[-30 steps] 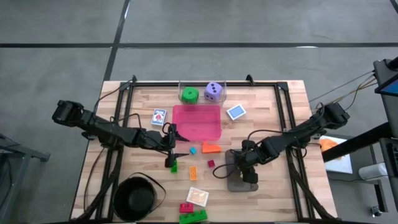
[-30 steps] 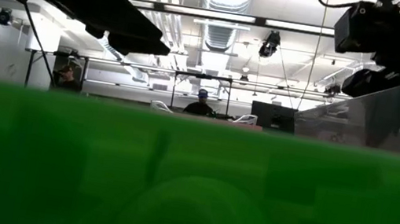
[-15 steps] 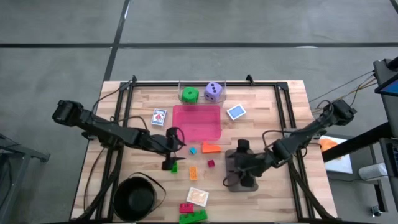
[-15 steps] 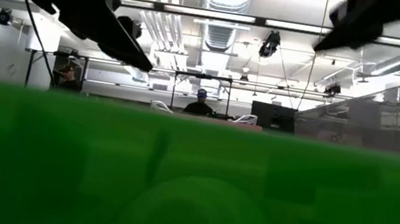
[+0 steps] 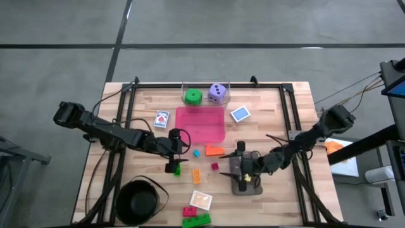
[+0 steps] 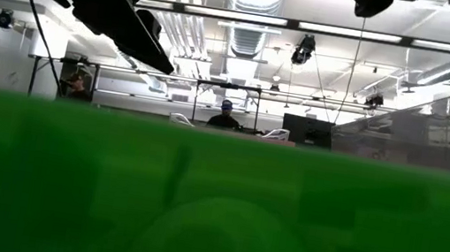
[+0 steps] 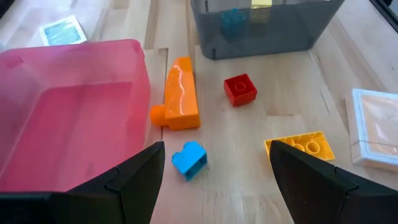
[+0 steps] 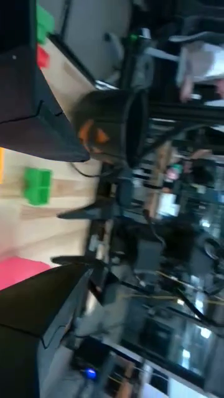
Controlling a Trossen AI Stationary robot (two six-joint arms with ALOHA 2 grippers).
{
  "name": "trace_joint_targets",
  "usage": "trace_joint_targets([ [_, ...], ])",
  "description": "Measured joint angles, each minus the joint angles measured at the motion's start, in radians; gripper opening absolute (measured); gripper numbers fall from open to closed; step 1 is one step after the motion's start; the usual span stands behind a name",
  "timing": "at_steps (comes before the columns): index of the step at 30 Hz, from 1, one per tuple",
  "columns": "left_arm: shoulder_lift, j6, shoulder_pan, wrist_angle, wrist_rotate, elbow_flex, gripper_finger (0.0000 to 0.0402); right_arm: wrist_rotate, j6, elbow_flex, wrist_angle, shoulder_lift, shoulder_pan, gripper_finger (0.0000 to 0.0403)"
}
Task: Pick & Place Toys
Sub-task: Put the top big green game piece into the black bin
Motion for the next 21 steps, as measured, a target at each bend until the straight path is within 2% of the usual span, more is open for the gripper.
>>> trace_joint_targets([
  [3, 0.005, 0.0, 0.0, 0.0, 0.0, 0.0, 0.0295, -0.001, -0.015, -0.053, 0.124, 0.019, -0.005, 0.0279],
  [6, 0.008, -0.001, 0.0, -0.013, 0.0, 0.0, 0.0295, 0.0, -0.012, -0.087, 0.166, 0.024, -0.012, 0.0279],
  [10, 0.032, 0.0, 0.0, -0.022, 0.0, 0.006, 0.0295, -0.001, -0.003, -0.1, 0.171, 0.018, -0.019, 0.0279],
  [21, 0.252, 0.093, 0.0, -0.116, -0.003, 0.157, 0.0294, -0.001, -0.004, -0.099, 0.149, 0.003, -0.02, 0.0279],
])
